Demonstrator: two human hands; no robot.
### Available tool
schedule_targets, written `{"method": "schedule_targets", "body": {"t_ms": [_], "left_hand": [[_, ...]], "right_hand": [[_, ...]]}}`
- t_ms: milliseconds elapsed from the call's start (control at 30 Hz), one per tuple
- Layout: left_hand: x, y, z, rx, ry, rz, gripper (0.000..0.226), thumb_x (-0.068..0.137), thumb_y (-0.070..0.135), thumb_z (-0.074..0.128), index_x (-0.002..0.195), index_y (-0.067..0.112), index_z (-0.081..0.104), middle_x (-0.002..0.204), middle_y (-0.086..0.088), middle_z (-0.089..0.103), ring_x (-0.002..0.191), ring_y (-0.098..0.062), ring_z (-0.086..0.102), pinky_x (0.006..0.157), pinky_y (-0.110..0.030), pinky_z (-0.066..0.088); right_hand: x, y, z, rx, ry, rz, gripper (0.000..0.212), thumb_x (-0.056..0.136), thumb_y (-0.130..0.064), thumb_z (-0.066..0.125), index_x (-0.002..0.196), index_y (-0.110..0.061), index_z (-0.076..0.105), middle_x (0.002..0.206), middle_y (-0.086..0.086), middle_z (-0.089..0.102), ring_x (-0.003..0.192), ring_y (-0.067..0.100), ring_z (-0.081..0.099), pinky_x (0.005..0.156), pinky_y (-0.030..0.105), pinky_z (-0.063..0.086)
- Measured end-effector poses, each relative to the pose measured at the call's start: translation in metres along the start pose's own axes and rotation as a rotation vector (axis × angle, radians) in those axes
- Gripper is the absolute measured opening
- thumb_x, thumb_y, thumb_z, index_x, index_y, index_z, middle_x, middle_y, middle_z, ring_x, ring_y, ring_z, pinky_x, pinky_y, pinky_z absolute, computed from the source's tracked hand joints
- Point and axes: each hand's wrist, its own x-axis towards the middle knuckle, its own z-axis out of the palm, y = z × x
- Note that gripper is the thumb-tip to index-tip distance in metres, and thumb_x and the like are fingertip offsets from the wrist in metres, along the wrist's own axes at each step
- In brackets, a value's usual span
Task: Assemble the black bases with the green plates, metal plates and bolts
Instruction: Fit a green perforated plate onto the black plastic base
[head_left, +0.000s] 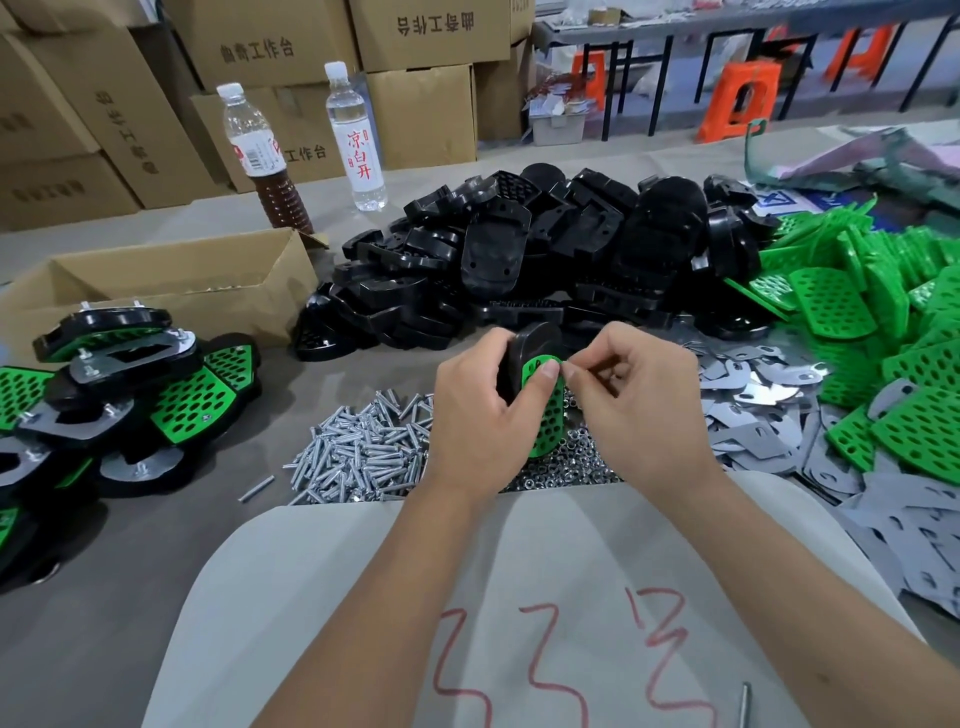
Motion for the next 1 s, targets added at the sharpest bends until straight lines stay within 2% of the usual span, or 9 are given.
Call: {"method": "schedule_targets", "body": {"t_ms": [100,233,333,500,600,733,833,933,1000], "left_hand": [[0.001,-0.001,-0.001,-0.022,0.004,-0.019,0.022,0.091,0.027,0.069,0.088,0.006,0.066,0.069,-0.001,0.061,0.067,-0.023,0.057,0.063,-0.045,0.048],[0.0,0.0,0.0,-0.028,-0.032,0.002,0.023,0.091,0.03,0.069,0.087,0.007,0.064,0.068,-0.002,0.061,0.066,-0.024,0.057,0.061,-0.047,0.047],[0.002,0.0,0.0,-0.063,-0.046,-0.032,0.022,0.091,0.029,0.068,0.089,0.008,0.066,0.071,-0.004,0.064,0.068,-0.024,0.06,0.064,-0.048,0.049],[0.003,-0.002,-0.006,-0.283,-0.108,-0.203,0.024,0.091,0.028,0.067,0.097,0.006,0.072,0.09,-0.017,0.072,0.088,-0.039,0.067,0.08,-0.058,0.055],[0.004,-0.001,-0.007,-0.364,-0.133,-0.248,0.019,0.092,0.025,0.067,0.105,0.016,0.076,0.099,-0.008,0.077,0.095,-0.027,0.072,0.088,-0.056,0.058],[0.004,-0.004,-0.009,-0.465,-0.16,-0.284,0.021,0.095,0.023,0.066,0.112,0.018,0.077,0.106,-0.007,0.078,0.102,-0.029,0.074,0.09,-0.053,0.06],[0.005,-0.004,-0.01,-0.48,-0.153,-0.285,0.02,0.096,0.022,0.066,0.112,0.016,0.076,0.105,-0.008,0.078,0.101,-0.03,0.073,0.089,-0.051,0.059],[0.005,-0.004,-0.01,-0.452,-0.156,-0.282,0.017,0.096,0.022,0.067,0.109,0.019,0.077,0.101,-0.004,0.078,0.096,-0.023,0.073,0.085,-0.044,0.06],[0.004,-0.004,-0.009,-0.428,-0.155,-0.278,0.016,0.094,0.023,0.067,0.107,0.021,0.077,0.099,-0.001,0.078,0.093,-0.017,0.073,0.081,-0.037,0.057]], "right_hand": [[0.001,-0.001,0.002,-0.107,-0.02,-0.059,0.025,0.088,-0.002,0.073,0.071,-0.015,0.062,0.061,-0.006,0.06,0.054,0.013,0.057,0.052,0.029,0.043],[0.002,0.003,-0.001,0.312,-0.002,0.265,0.03,0.09,-0.001,0.077,0.067,-0.016,0.067,0.059,0.005,0.066,0.052,0.015,0.058,0.049,0.029,0.046],[0.001,0.003,-0.003,0.211,-0.021,0.167,0.026,0.089,-0.002,0.078,0.07,-0.016,0.067,0.059,0.005,0.068,0.048,0.014,0.059,0.046,0.029,0.046],[0.003,0.0,-0.012,0.431,-0.158,0.13,0.011,0.091,-0.016,0.081,0.081,-0.017,0.077,0.064,0.006,0.068,0.053,0.015,0.057,0.051,0.022,0.048],[0.003,0.0,-0.012,0.472,-0.158,0.135,0.011,0.094,-0.021,0.078,0.084,-0.018,0.078,0.066,0.011,0.065,0.057,0.016,0.054,0.052,0.023,0.046],[0.001,0.003,-0.008,0.395,-0.102,0.2,0.011,0.093,-0.028,0.079,0.097,-0.019,0.073,0.078,-0.005,0.07,0.06,0.007,0.06,0.05,0.021,0.049],[0.001,0.003,-0.004,0.337,-0.221,0.207,0.011,0.103,-0.031,0.065,0.104,-0.023,0.072,0.09,-0.002,0.073,0.06,0.011,0.063,0.049,0.028,0.052],[0.002,0.001,-0.005,0.358,-0.275,0.218,0.015,0.106,-0.029,0.06,0.103,-0.023,0.074,0.088,0.0,0.073,0.069,0.014,0.064,0.051,0.029,0.053],[0.003,0.003,-0.008,0.334,-0.291,0.216,0.015,0.105,-0.03,0.061,0.103,-0.024,0.074,0.085,-0.001,0.073,0.063,0.019,0.062,0.049,0.033,0.053]]}}
